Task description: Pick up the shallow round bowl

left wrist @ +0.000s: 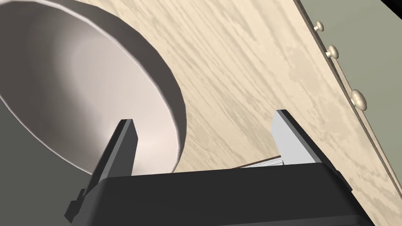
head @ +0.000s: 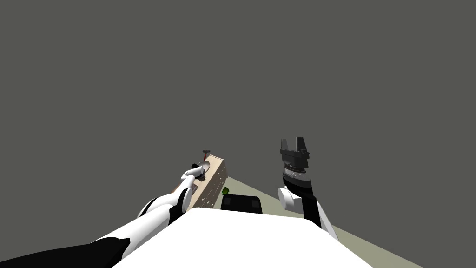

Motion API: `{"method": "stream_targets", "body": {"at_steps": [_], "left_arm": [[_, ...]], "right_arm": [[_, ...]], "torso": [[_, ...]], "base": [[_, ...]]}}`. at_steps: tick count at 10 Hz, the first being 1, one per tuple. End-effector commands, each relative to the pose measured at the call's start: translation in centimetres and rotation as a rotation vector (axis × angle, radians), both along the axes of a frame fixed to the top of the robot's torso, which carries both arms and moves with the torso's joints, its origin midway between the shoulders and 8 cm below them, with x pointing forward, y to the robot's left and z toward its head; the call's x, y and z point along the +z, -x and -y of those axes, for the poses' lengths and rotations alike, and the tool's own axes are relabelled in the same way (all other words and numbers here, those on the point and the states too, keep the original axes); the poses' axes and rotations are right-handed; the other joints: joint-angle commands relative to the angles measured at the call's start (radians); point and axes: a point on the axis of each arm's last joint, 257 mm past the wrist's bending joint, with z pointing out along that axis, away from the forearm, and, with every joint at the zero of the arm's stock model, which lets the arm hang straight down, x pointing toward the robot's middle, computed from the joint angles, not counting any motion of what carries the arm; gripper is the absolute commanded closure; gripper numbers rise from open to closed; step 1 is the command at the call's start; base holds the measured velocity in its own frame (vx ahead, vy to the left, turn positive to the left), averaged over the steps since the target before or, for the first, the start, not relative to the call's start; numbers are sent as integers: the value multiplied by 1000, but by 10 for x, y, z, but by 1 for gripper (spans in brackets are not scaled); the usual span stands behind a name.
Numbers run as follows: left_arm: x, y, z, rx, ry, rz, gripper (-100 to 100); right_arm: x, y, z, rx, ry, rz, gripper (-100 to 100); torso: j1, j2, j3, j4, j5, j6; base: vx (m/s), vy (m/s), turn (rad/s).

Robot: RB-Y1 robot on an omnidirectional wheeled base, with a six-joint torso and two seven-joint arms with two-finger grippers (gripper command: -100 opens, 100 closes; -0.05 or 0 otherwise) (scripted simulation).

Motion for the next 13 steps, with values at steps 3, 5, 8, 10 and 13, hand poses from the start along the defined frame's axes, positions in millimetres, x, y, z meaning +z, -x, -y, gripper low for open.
{"method": "stream_targets", "body": {"at_steps": [3,5,8,10,13], "left_arm": [[-18,14,11,-6,0,0,-100],[-18,14,11,-7,-2,4,-100],[-10,4,5,-8,-16,29,100],[-10,4,5,-7,-15,28,100],[-14,10,8,-5,0,0,100]], "right_arm": [[0,0,0,0,0,0,0],[0,0,0,0,0,0,0],[0,0,0,0,0,0,0],[0,0,0,0,0,0,0],[0,0,0,0,0,0,0]], "torso": [[0,-1,-1,0,0,0],[1,0,-1,-1,1,0],[1,1,-3,-7,7,-2],[3,-1,-4,-8,8,-1],[6,-4,-7,-9,10,-1]], "base": [[15,0,30],[8,6,0],[2,2,-2],[0,0,0],[19,12,-10]]}}
